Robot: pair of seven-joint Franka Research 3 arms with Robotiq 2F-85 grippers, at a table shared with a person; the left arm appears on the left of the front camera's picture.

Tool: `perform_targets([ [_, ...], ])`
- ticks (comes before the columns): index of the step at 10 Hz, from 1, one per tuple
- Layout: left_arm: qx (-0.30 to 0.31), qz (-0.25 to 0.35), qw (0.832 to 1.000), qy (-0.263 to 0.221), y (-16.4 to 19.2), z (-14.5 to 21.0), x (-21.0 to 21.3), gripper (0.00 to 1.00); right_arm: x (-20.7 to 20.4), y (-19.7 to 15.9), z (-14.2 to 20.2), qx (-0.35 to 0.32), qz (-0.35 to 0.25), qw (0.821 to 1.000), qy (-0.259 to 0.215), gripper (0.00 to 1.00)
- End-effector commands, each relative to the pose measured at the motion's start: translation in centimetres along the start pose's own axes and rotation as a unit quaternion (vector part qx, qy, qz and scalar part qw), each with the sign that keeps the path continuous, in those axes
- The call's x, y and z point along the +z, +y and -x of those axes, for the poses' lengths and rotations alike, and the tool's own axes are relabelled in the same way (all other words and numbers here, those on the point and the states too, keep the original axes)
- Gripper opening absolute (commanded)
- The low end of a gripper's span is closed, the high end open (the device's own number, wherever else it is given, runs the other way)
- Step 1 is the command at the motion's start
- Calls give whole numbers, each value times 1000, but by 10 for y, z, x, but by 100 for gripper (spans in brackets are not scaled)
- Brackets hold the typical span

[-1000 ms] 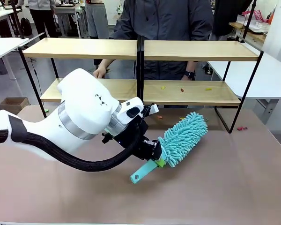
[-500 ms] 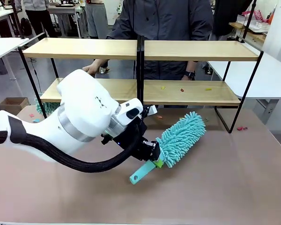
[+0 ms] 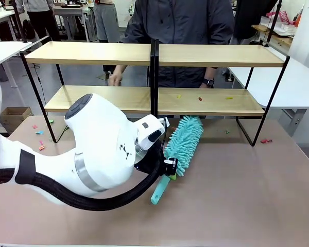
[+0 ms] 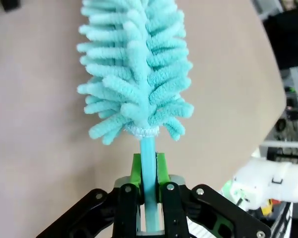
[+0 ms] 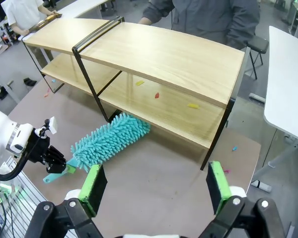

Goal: Clean the shelves.
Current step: Clean another randomly selected level of the Shelf with the Duster.

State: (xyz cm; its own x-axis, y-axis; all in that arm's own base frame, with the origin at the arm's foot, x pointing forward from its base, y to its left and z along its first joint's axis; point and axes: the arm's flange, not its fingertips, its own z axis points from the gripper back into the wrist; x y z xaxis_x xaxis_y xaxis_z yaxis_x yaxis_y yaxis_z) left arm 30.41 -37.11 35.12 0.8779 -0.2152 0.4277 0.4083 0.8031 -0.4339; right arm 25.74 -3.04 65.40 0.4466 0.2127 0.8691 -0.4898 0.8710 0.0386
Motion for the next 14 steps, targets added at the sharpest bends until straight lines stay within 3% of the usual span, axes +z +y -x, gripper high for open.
perform_targets([
  [1,54,-58,997,-11,-3,3,-2,13,0,-1,0,-1,-1,1000,-1,100],
  [4,107,-113,987,-44,1,-1,-4,13,0,-1,0,-1,-1,1000,-1,100],
  [7,109,-101,987,-57,-1,-13,-14,13,0,-1,0,-1,-1,1000,-1,100],
  [10,100,-52,992,-50,-18,-23,-28,13,0,-1,0,-1,-1,1000,-1,100],
  [12,156,-84,983,-51,-23,-47,-47,13,0,-1,0,-1,-1,1000,-1,100],
  [13,101,-46,993,-51,17,-7,-27,13,0,-1,0,-1,-1,1000,-1,100],
  [14,101,-46,993,-51,17,-7,-27,13,0,-1,0,-1,-1,1000,-1,100],
])
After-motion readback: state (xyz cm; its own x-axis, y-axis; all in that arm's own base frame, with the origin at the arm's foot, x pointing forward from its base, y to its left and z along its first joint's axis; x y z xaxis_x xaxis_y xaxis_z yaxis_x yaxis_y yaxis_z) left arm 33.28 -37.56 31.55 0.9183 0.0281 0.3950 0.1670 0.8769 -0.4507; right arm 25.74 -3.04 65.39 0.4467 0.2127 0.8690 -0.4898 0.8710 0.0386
